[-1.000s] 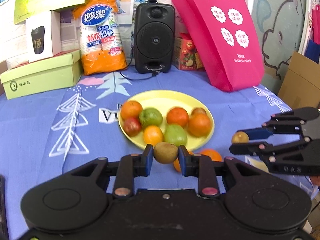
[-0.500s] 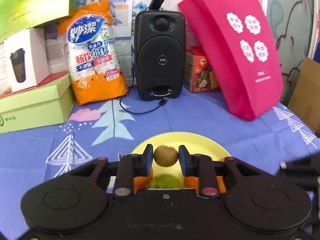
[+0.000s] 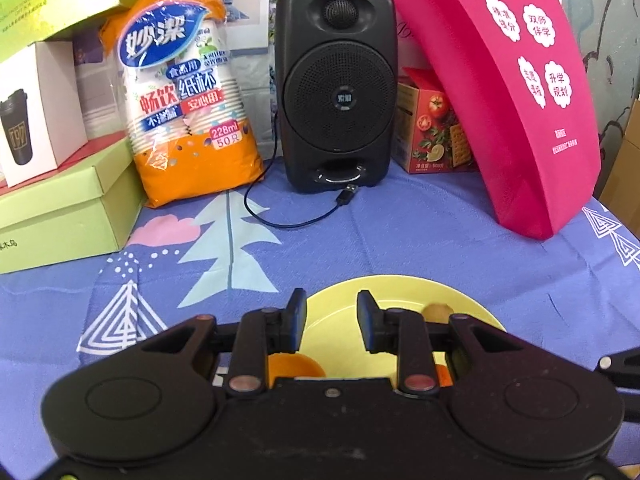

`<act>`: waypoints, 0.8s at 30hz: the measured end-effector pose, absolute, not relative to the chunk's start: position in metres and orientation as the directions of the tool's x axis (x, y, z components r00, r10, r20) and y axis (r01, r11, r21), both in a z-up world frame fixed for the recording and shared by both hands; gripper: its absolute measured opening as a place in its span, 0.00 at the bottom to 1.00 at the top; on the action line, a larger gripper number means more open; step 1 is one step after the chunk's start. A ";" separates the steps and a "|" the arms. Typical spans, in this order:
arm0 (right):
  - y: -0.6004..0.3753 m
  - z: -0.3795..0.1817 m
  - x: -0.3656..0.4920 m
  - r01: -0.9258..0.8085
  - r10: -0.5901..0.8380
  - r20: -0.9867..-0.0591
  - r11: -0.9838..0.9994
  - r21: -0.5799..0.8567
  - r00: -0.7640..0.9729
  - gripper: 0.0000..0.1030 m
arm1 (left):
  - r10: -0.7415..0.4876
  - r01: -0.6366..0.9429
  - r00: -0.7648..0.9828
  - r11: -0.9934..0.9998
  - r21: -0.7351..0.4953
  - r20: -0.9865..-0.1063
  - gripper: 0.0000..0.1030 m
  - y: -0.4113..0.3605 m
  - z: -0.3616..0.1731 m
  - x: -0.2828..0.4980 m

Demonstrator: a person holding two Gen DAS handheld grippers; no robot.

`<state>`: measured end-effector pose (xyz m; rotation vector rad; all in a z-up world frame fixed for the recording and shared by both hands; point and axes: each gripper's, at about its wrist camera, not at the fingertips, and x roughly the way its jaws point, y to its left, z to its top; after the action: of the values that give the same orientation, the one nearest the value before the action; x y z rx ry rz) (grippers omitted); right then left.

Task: Organize fruits
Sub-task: 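Open both tools to release the kiwis onto the plate, then withdraw both tools toward the last two oranges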

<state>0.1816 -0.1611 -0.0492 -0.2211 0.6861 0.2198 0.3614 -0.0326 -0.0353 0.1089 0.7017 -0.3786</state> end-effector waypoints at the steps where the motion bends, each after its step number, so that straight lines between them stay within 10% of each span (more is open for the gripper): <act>1: -0.162 -0.049 0.182 -0.269 0.127 -0.644 0.955 -0.127 0.754 0.24 | -0.303 0.375 0.701 0.927 -0.028 -0.646 0.27 -0.031 -0.034 0.359; 24: -0.176 -0.044 0.132 -0.235 0.138 -0.634 0.969 -0.071 0.761 0.34 | -0.364 0.385 0.720 0.918 -0.096 -0.591 0.44 0.016 -0.015 0.235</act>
<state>0.1324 -0.1761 -0.0437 -0.1500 0.6761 0.2040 0.2350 0.0157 -0.0146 0.0342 0.6454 -0.4137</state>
